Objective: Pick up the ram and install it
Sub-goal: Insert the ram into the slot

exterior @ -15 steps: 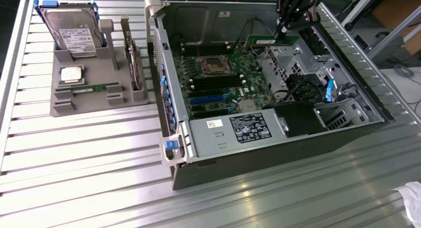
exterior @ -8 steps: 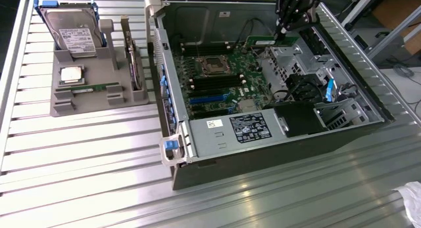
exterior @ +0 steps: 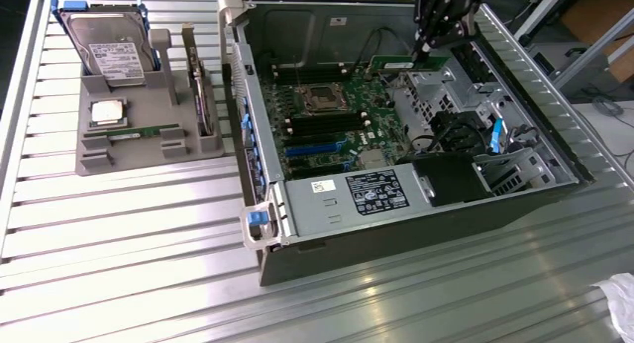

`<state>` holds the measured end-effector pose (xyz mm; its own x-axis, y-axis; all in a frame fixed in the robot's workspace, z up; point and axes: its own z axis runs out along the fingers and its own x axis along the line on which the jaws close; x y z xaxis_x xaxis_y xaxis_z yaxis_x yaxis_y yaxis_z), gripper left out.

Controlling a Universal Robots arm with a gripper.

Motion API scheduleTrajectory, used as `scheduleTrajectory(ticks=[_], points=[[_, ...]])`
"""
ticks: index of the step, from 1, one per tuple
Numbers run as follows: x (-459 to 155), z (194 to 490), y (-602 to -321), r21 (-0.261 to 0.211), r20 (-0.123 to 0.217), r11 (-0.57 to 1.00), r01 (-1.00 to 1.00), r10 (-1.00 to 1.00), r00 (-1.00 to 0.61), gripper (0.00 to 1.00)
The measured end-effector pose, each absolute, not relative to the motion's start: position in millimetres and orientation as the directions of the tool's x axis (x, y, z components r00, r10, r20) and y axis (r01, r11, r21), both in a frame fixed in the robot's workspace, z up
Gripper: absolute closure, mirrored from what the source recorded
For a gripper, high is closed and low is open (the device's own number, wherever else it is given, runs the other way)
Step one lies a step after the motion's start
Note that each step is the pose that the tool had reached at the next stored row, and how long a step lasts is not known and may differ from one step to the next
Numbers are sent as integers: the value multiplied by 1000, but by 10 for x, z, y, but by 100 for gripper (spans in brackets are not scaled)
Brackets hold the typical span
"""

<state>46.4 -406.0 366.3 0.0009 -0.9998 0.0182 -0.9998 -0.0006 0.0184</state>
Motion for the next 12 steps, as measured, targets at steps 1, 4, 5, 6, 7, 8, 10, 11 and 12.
scheduleTrajectory(ticks=[1,4,5,6,7,8,10,11,12], points=[[464,3660,-4060,18,18,-1,-1000,-1000,1,88],[464,3651,-4060,18,18,-2,-1000,-1000,2,88],[464,3648,-4060,18,18,-2,-1000,-1000,2,88],[464,3644,-4060,18,18,-2,-1000,-1000,3,88],[464,3639,-4060,18,18,-3,-1000,-1000,3,88],[464,3636,-4060,18,18,-3,-1000,-1000,3,88],[464,3628,-4060,18,18,-4,-1000,-1000,4,88],[464,3622,-4060,18,18,-4,-1000,-1000,5,88],[464,3617,-4060,18,18,-5,-1000,-1000,5,88]])
